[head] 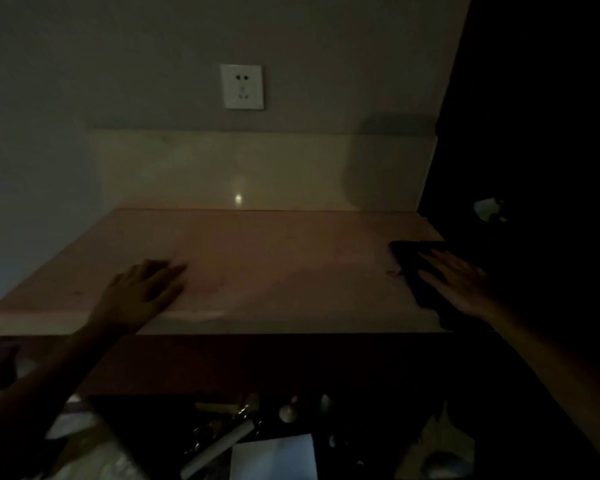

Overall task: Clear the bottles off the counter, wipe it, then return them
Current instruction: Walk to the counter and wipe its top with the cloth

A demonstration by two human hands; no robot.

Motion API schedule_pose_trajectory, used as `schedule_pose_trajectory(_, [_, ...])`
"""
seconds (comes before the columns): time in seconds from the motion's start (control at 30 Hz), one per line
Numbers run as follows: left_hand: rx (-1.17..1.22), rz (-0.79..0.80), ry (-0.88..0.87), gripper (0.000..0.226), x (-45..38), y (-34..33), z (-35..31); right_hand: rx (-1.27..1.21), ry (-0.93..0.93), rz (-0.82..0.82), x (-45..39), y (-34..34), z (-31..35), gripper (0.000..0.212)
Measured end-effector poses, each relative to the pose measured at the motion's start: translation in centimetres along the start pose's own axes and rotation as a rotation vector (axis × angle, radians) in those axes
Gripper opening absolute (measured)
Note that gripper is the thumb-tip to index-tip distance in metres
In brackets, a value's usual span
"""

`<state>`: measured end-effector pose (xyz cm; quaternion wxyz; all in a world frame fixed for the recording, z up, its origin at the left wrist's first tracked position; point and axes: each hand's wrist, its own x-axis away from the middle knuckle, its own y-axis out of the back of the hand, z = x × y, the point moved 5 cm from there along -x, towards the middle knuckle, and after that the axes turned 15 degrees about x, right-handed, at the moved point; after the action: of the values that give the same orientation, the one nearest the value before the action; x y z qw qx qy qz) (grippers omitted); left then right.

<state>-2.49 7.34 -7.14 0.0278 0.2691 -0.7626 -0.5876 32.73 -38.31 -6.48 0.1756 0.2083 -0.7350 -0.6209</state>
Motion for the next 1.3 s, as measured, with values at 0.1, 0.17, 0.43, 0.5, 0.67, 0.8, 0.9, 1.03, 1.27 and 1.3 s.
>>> schedule_pose_trajectory(0.1, [0.056,0.014,-0.032,0.081,0.4,0.4,0.4,-0.018,-0.040,-0.004,1.3,0.3,1.7,0.087])
schedule_pose_trajectory(0.17, [0.144,0.027,-0.114,0.075,0.5,1.1,0.4,-0.036,-0.029,0.006,1.7,0.7,3.9,0.109])
schedule_pose_trajectory(0.43, [0.661,-0.188,-0.100,0.021,1.2,5.9,7.4,-0.047,0.173,-0.093,3.4,4.4,27.1,0.069])
schedule_pose_trajectory(0.5, [0.650,-0.232,-0.097,0.020,1.8,7.5,10.1,-0.047,0.230,-0.088,2.7,6.0,34.2,0.063])
schedule_pose_trajectory(0.67, [0.583,-0.276,-0.044,0.019,4.2,10.5,18.6,-0.069,0.367,-0.103,0.5,8.6,50.8,0.065])
schedule_pose_trajectory(0.8, [0.510,-0.344,0.027,0.023,6.7,12.0,23.4,-0.073,0.531,-0.130,1.7,10.8,63.0,0.066])
schedule_pose_trajectory(0.9, [0.506,-0.392,0.085,0.023,7.9,12.8,24.8,-0.095,0.662,-0.181,4.1,11.9,68.4,0.064])
schedule_pose_trajectory(1.03, [0.521,-0.458,0.146,0.022,8.6,12.7,25.4,-0.098,0.849,-0.214,5.8,12.0,69.9,0.060])
schedule_pose_trajectory(1.27, [0.508,-0.495,0.145,0.017,6.9,10.0,19.7,-0.105,0.942,-0.187,4.2,10.8,63.3,0.072])
schedule_pose_trajectory(1.3, [0.498,-0.487,0.117,0.015,6.2,9.5,18.2,-0.104,0.936,-0.187,3.7,10.5,61.5,0.072])
